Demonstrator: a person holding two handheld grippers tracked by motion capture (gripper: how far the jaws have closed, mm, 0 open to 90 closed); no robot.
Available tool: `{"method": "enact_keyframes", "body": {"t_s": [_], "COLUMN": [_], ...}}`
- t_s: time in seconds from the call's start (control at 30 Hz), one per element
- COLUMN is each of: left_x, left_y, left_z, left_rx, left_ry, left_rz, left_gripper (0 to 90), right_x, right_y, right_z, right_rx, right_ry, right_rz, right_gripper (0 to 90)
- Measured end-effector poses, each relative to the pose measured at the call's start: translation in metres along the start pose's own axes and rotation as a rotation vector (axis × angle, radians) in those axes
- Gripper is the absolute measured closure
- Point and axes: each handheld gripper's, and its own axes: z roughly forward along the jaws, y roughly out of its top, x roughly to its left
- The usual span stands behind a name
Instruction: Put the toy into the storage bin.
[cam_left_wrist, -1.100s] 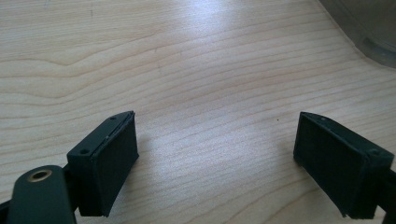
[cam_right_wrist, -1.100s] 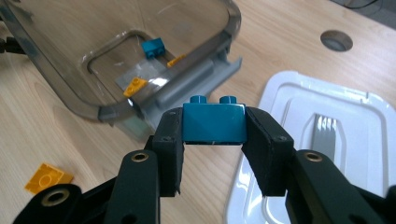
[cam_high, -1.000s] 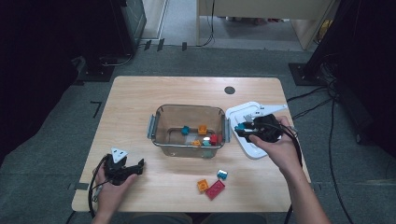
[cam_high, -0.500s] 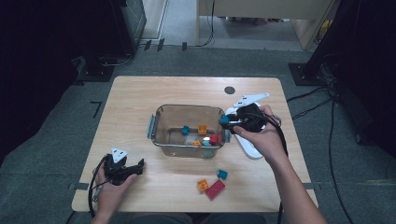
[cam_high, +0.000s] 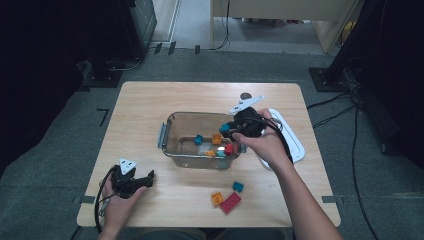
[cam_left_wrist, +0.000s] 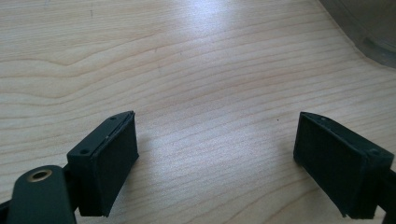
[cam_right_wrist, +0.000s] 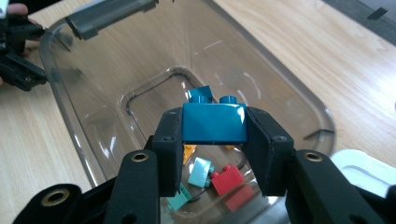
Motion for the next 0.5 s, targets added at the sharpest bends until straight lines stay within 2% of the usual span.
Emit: {"method": "enact_keyframes", "body": {"t_s": [0.23, 0.5], "left_x": [0.000, 0.000], "left_y": [0.000, 0.000], "left_z": [0.000, 0.000], "left_rx": [0.000, 0.000], "left_ry": [0.000, 0.000], "left_rz": [0.000, -0.001], "left_gripper": [13.2, 13.2], "right_x": [0.002, 0.005], "right_y": [0.004, 0.004], "right_z": [0.020, 0.037], "right_rx": [0.050, 0.113], "right_ry": [0.014, 0.003], "right_rz": [-0.009, -0.015], "right_gripper": [60.2, 60.1]}}
